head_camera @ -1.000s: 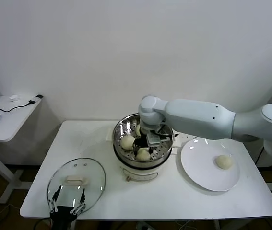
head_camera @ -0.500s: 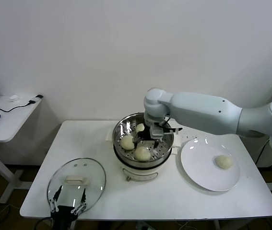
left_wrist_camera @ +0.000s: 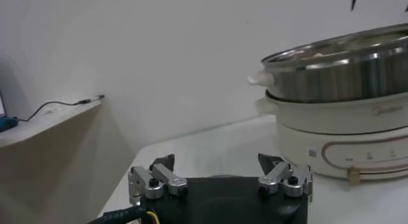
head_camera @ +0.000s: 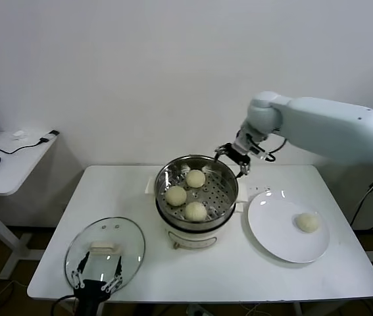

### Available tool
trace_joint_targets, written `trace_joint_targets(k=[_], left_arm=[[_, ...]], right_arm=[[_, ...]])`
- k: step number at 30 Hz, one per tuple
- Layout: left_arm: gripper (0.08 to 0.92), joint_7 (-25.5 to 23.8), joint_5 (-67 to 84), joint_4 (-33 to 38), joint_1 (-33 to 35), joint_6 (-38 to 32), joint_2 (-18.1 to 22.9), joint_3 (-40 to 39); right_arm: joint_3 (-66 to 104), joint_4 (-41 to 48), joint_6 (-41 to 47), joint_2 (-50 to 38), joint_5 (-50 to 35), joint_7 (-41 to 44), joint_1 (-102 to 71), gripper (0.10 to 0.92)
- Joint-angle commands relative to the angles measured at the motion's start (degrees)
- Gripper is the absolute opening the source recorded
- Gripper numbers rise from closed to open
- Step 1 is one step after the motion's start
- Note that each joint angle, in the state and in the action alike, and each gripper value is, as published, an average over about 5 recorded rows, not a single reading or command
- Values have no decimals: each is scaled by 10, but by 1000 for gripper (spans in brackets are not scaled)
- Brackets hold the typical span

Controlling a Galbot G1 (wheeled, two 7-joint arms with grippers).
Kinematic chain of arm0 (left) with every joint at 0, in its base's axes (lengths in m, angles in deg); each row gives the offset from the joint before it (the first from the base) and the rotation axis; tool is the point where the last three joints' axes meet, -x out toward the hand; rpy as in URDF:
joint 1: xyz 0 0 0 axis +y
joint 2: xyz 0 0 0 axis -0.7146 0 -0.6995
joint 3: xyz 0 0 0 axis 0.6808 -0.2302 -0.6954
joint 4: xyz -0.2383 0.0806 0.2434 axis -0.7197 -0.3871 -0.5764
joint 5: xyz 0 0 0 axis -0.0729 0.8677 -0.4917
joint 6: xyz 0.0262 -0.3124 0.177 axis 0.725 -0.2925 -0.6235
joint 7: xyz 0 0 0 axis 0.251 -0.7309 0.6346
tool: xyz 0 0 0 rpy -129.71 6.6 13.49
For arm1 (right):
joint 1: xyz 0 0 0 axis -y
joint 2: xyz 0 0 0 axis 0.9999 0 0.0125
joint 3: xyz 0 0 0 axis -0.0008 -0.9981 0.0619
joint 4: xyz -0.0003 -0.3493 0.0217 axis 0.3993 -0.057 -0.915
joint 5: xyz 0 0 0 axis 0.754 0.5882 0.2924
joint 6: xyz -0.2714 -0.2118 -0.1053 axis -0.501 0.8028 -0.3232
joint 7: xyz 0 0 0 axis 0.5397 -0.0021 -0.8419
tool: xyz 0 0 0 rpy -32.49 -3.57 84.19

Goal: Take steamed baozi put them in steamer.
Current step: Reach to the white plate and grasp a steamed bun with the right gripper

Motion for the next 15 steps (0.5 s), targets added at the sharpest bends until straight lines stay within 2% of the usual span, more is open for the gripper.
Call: trace_joint_targets(k=[1, 8, 15], left_arm=[[823, 0, -4, 2, 0, 1, 0, -4], [823, 0, -5, 1, 0, 2, 0, -2], [823, 5, -11, 3, 5, 4, 3, -1]], right_arm=[[-17, 21, 209, -159, -89, 34, -35, 823], [119, 62, 172, -205, 43, 63, -213, 823], [265, 142, 121, -192, 115, 72, -358, 823]])
